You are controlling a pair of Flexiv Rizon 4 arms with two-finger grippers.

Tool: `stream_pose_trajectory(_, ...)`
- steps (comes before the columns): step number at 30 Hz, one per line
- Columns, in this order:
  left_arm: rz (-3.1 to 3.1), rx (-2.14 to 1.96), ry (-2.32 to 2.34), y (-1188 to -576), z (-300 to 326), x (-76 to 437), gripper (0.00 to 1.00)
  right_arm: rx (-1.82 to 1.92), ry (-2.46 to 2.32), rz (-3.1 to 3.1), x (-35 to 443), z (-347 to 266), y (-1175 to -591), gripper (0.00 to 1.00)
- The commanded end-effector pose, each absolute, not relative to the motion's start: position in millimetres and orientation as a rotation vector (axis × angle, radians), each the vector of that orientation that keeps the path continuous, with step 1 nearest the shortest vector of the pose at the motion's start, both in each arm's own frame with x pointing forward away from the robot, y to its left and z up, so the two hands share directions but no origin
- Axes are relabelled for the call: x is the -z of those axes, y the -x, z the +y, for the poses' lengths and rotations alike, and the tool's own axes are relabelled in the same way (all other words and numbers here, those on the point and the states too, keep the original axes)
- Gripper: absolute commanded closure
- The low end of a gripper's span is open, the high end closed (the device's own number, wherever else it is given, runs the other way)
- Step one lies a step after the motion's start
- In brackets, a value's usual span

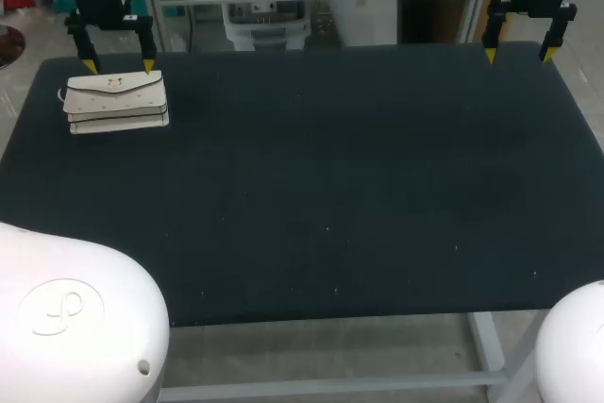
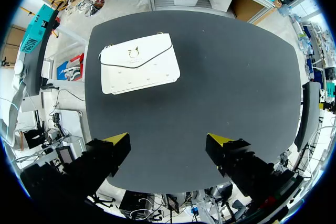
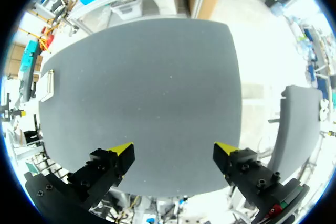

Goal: Pick up the bag, open it, inspect its contents, close it, and place it on the opposite side

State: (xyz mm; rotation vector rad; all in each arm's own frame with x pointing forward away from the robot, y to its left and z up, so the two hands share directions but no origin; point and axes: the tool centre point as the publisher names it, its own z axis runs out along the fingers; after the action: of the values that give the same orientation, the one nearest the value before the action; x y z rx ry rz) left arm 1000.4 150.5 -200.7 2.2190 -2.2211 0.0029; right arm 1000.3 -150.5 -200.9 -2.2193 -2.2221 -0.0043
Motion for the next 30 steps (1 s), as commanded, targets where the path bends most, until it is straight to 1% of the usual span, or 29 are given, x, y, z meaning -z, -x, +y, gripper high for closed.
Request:
stream_pose_trajectory(1,-2.221,-0.001,-2.220,-1000.3,150.2,200.3,0.00,0.000,2.219,-2.221,200.2,-150.2,-1000.8,0.00)
stream_pose_trajectory(20,-2.221,-0.001,-2.220,-1000.3,150.2,200.3,0.00,0.000,2.219,-2.221,200.2,-150.2,-1000.8,0.00)
stream_pose_trajectory(24,-2.205,-0.057,-2.194,-1002.2,154.8,206.1,0.00,0.000,2.219,-2.221,200.2,-150.2,-1000.8,0.00)
stream_pose_trajectory(30,-2.137,-0.260,-2.126,-1008.0,181.3,213.6,0.00,0.172,1.734,-2.622,216.2,-118.6,-1000.3,0.00)
